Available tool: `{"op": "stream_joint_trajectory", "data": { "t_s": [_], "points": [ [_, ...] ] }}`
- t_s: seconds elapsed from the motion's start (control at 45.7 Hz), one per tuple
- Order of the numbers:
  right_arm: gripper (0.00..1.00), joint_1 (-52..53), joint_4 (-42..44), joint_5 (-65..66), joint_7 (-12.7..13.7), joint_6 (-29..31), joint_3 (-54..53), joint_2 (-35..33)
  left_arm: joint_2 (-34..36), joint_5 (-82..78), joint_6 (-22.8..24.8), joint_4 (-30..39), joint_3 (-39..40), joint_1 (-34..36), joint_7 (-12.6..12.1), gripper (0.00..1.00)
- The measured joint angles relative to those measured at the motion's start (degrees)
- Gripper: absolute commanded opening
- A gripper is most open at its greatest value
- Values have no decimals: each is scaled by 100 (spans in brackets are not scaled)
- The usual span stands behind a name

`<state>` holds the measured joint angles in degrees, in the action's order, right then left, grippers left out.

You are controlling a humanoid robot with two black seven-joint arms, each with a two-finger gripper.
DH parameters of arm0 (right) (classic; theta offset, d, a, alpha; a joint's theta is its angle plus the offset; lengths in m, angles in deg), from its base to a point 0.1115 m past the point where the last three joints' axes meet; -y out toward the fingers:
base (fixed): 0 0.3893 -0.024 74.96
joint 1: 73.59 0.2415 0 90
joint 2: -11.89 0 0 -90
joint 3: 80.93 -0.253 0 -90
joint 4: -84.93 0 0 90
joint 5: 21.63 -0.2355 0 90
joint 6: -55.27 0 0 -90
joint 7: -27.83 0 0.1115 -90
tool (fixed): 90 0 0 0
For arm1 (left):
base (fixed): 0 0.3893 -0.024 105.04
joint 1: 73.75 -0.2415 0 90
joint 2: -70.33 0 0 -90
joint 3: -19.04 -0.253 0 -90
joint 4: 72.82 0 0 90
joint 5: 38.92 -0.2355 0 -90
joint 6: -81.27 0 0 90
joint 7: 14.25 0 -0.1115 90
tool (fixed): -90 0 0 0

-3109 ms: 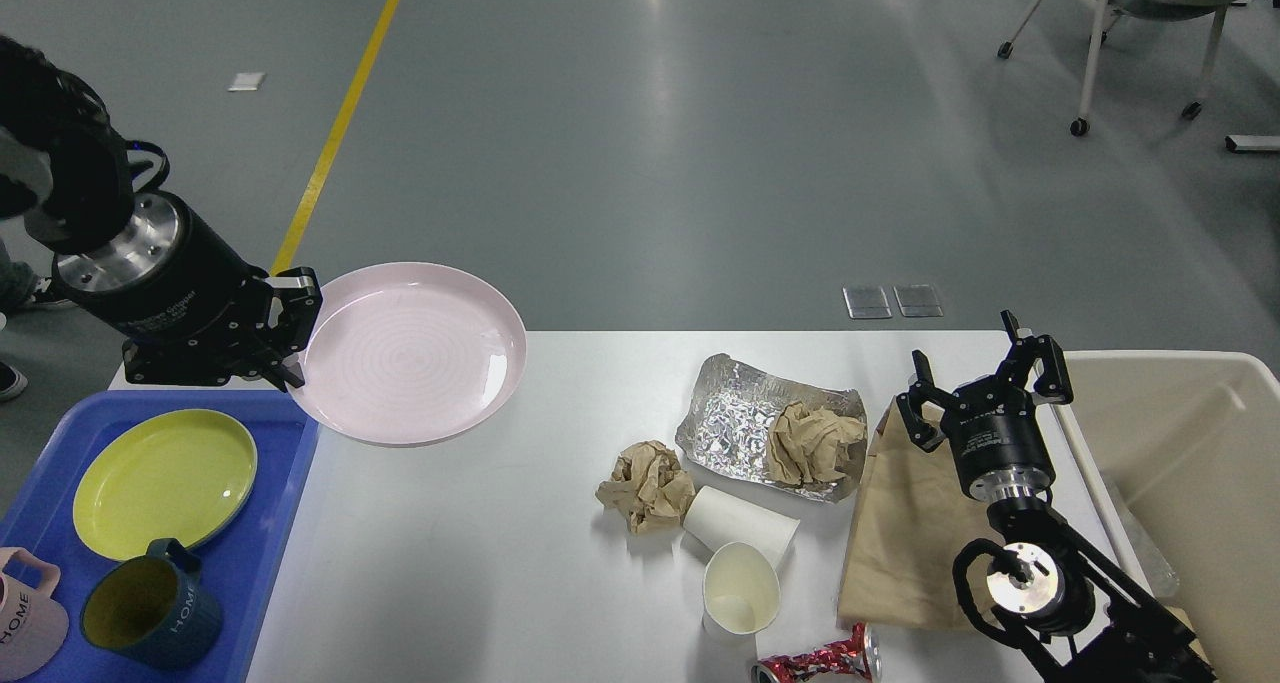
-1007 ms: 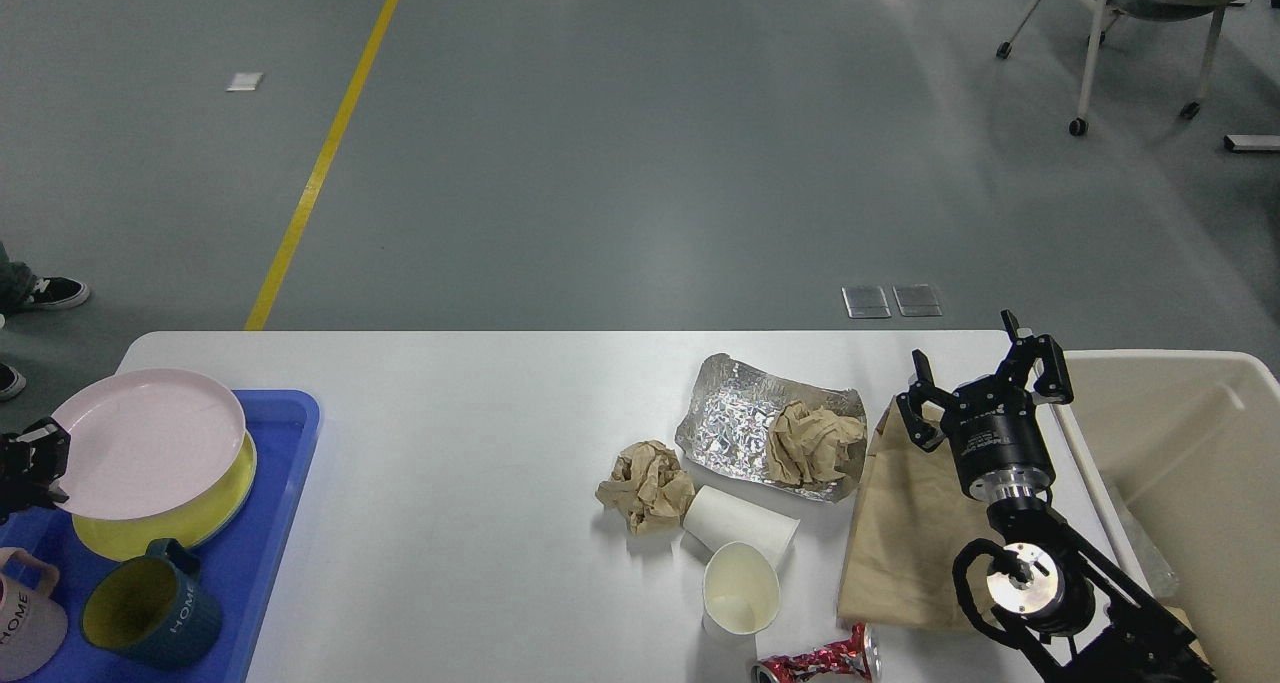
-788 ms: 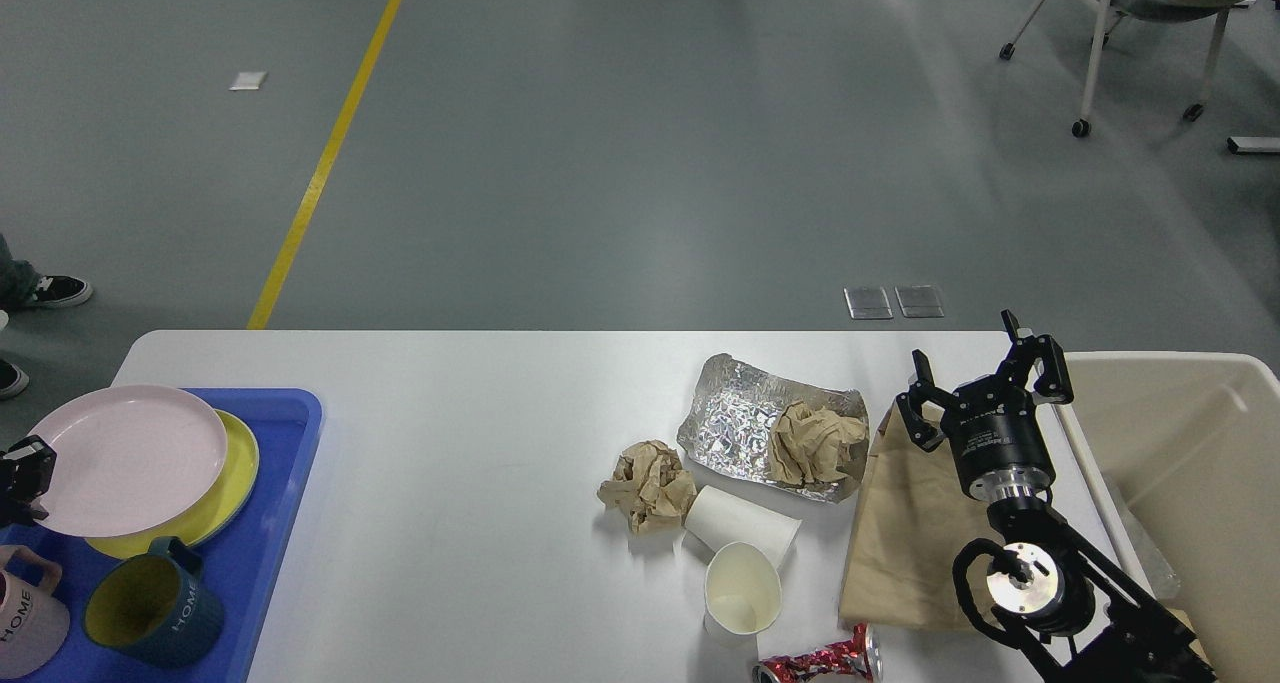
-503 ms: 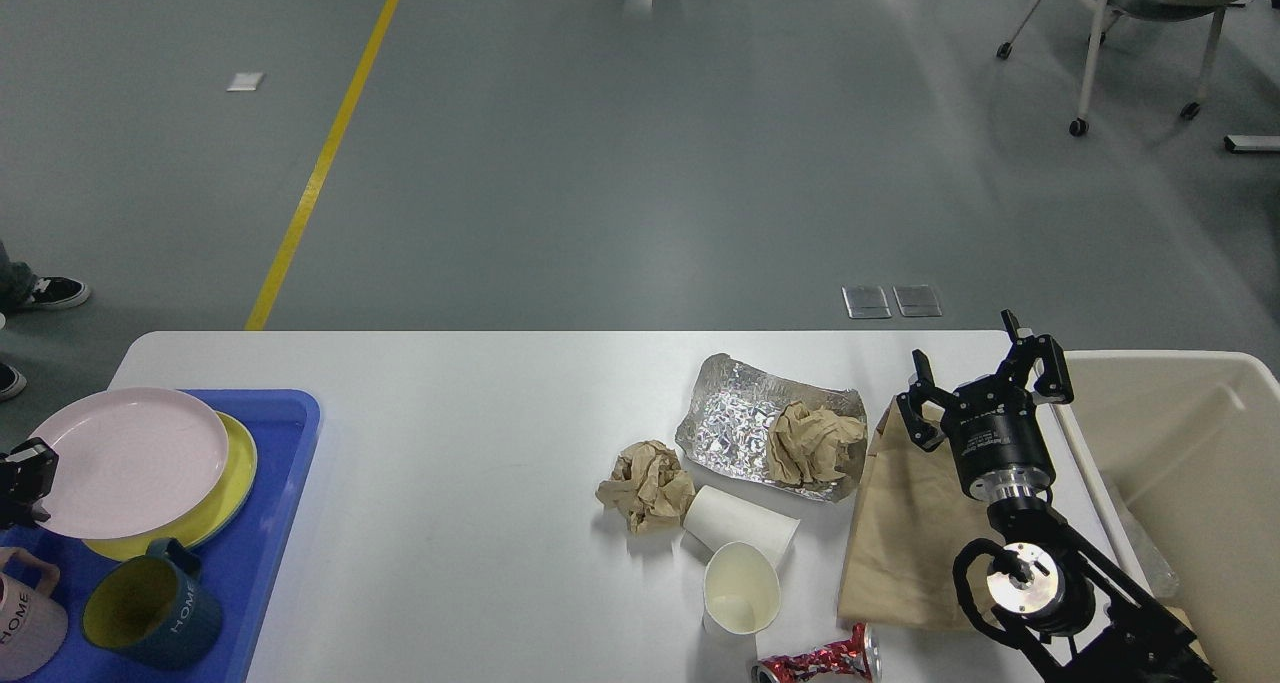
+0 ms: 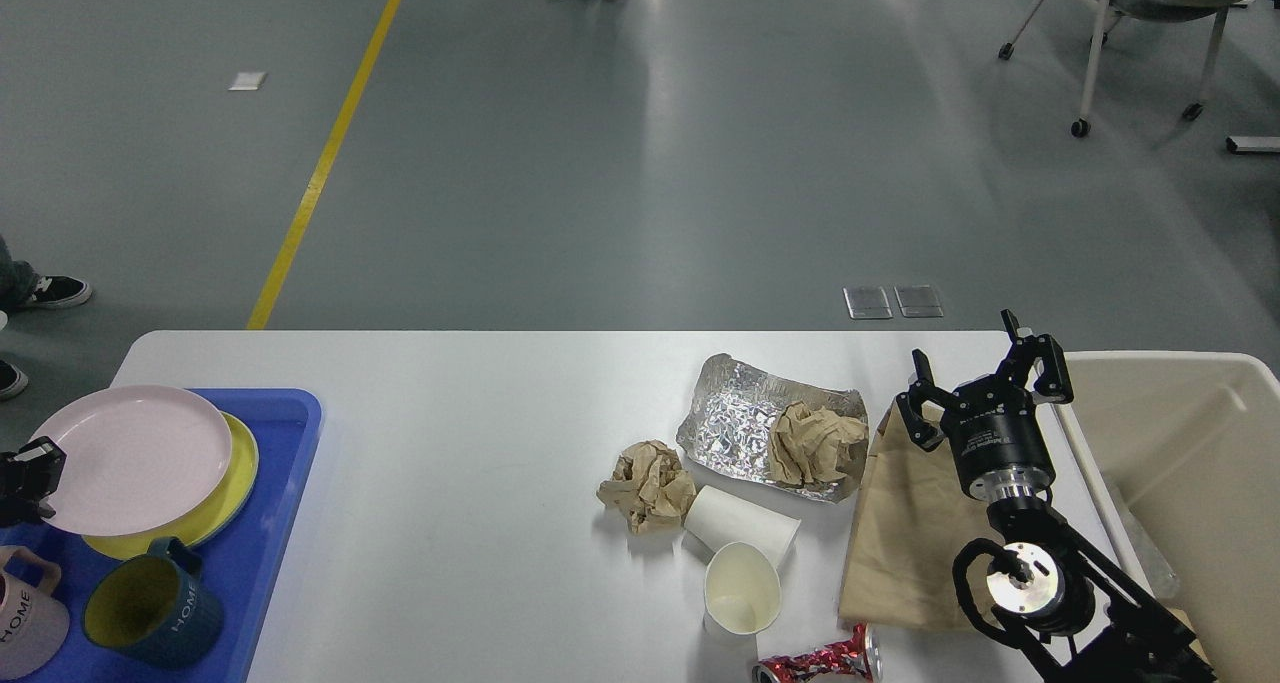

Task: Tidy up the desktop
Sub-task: 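Lower the pink plate onto the yellow plate and release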

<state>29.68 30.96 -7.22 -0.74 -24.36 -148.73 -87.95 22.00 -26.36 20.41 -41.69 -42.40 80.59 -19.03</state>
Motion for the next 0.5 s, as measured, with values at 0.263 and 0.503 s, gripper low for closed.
{"op": "stream_joint_trajectory", "data": {
  "t_s": [0.263, 0.503],
  "points": [
    [100, 0, 0, 0, 0, 0, 0, 0, -66, 0, -391, 23, 9, 0, 47, 78],
    [100, 0, 0, 0, 0, 0, -1, 0, -70, 9, -404, 25, 9, 31, 47, 87]
  ]
}}
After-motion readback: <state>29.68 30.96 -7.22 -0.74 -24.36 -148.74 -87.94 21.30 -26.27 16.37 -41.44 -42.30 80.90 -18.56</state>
